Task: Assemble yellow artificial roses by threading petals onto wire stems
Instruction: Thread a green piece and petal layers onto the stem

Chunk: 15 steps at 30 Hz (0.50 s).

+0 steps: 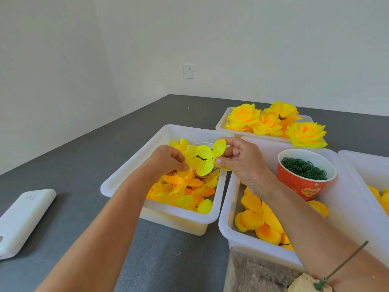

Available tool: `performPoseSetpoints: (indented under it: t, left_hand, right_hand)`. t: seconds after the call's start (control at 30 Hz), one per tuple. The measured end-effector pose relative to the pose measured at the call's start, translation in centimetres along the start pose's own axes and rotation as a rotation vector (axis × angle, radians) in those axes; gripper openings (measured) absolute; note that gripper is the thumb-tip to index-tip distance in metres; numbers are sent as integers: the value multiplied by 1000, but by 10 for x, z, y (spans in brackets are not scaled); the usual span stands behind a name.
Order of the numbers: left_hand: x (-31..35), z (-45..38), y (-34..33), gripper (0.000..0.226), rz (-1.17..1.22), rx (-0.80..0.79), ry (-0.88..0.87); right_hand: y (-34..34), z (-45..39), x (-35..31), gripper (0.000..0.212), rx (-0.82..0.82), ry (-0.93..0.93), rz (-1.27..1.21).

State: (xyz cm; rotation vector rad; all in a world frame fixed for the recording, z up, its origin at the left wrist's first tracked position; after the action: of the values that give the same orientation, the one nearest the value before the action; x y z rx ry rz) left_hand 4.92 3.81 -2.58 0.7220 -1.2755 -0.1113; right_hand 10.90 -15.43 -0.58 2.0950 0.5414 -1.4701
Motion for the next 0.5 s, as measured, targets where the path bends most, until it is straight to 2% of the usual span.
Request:
performPoseSetpoints:
  t: [0.1, 0.2, 0.3, 0.4, 0.5]
  left_hand:
    - [2, 0, 0, 17, 165, 36, -32]
    - [8, 2, 0, 17, 226, 44, -101]
    - [13, 6, -4, 29, 240, -33, -189]
    - [17, 7, -8, 24, 227, -93, -257]
    - [21, 11, -10, 20, 235, -168, -322]
  right_hand:
    - [2, 0, 1, 33, 26, -1, -35]
    - [4, 0, 2, 28, 59, -22, -92]
    - [4, 0, 0, 28, 32, -39, -161]
    - [1, 0, -4, 27, -24, -25, -206]
    - [-1, 2, -4, 26, -15, -11, -94]
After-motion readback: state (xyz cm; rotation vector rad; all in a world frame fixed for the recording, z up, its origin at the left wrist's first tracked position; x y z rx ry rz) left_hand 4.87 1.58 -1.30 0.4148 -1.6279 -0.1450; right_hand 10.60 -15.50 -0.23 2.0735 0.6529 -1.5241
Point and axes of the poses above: each hand's wrist, its own z-axis away from the middle knuckle, its own y-axis out of the back of the hand, x = y × z, the point moved 3 cm from there along -z, towards the middle knuckle, and after that the axes turned 4 degrees about -x, right-handed, at the moved point
